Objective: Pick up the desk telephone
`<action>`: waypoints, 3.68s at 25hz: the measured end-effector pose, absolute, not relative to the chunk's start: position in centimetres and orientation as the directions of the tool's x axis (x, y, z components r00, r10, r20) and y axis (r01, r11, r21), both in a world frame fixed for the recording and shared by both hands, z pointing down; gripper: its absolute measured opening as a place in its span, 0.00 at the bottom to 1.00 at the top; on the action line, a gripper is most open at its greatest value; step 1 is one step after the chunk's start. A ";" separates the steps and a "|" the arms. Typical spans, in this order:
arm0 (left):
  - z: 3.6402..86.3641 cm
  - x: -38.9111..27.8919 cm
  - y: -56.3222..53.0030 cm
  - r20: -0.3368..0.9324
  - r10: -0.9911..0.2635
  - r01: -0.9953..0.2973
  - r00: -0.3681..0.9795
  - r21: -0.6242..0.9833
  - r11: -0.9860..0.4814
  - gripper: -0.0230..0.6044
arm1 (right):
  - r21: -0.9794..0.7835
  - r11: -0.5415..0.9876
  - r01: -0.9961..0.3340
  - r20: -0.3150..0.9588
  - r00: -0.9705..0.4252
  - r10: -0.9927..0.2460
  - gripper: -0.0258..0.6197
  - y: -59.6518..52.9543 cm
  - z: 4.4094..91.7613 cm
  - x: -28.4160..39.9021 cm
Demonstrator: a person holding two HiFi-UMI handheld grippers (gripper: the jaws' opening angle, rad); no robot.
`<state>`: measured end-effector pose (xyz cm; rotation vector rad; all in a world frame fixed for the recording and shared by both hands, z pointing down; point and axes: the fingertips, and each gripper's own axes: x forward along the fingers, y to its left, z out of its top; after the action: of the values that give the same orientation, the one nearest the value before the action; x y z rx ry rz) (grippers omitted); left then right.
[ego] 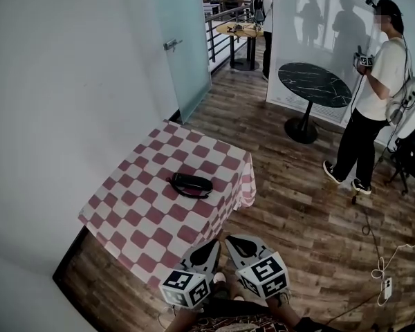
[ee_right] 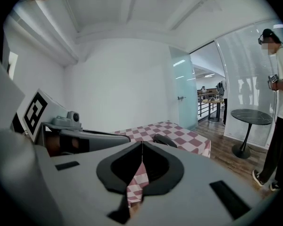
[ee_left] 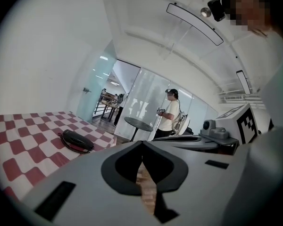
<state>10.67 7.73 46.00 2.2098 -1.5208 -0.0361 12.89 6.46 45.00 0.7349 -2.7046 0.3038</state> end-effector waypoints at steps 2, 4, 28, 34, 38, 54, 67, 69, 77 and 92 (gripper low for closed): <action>46.1 10.0 6.8 0.230 -0.889 -0.878 0.395 0.380 -0.292 0.05 | -0.114 0.843 -0.526 0.360 -0.813 -0.458 0.07 5.5 45.0 12.2; 46.0 9.3 5.8 0.225 -0.888 -0.875 0.401 0.380 -0.298 0.05 | -0.110 0.841 -0.529 0.360 -0.810 -0.463 0.07 4.6 44.8 11.5; 46.9 1.5 1.8 0.236 -0.893 -0.879 0.382 0.392 -0.273 0.05 | -0.126 0.844 -0.521 0.358 -0.818 -0.451 0.07 0.4 45.5 3.5; 46.9 1.0 -0.1 0.242 -0.902 -0.887 0.358 0.390 -0.247 0.05 | -0.120 0.860 -0.497 0.366 -0.827 -0.427 0.07 -1.5 45.5 2.9; 47.1 1.1 -2.0 0.246 -0.906 -0.889 0.345 0.395 -0.231 0.05 | -0.118 0.868 -0.482 0.367 -0.833 -0.413 0.07 -3.4 45.5 2.9; 46.6 2.9 -10.8 0.269 -0.934 -0.915 0.235 0.387 -0.119 0.05 | -0.145 0.926 -0.349 0.364 -0.889 -0.278 0.07 -12.1 44.7 3.8; 47.2 2.8 -12.5 0.299 -0.953 -0.938 0.057 0.343 0.052 0.05 | -0.161 0.972 -0.170 0.376 -0.921 -0.099 0.07 -14.1 46.0 3.3; 47.5 2.6 -12.5 0.304 -0.952 -0.936 0.043 0.346 0.068 0.05 | -0.164 0.975 -0.152 0.378 -0.922 -0.080 0.07 -14.1 46.1 3.0; 47.8 0.8 -13.6 0.327 -0.945 -0.946 0.013 0.311 0.095 0.05 | -0.179 0.975 -0.131 0.385 -0.921 -0.053 0.07 -15.0 46.8 1.4; 48.2 -6.2 -15.6 0.302 -0.953 -0.934 -0.013 0.337 0.119 0.05 | -0.159 0.978 -0.133 0.401 -0.914 -0.059 0.07 -17.7 47.1 -5.1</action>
<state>-6.16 -15.65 48.18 1.8230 -1.9551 -0.0566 -5.14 -17.67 47.08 0.1373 -2.7203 0.2565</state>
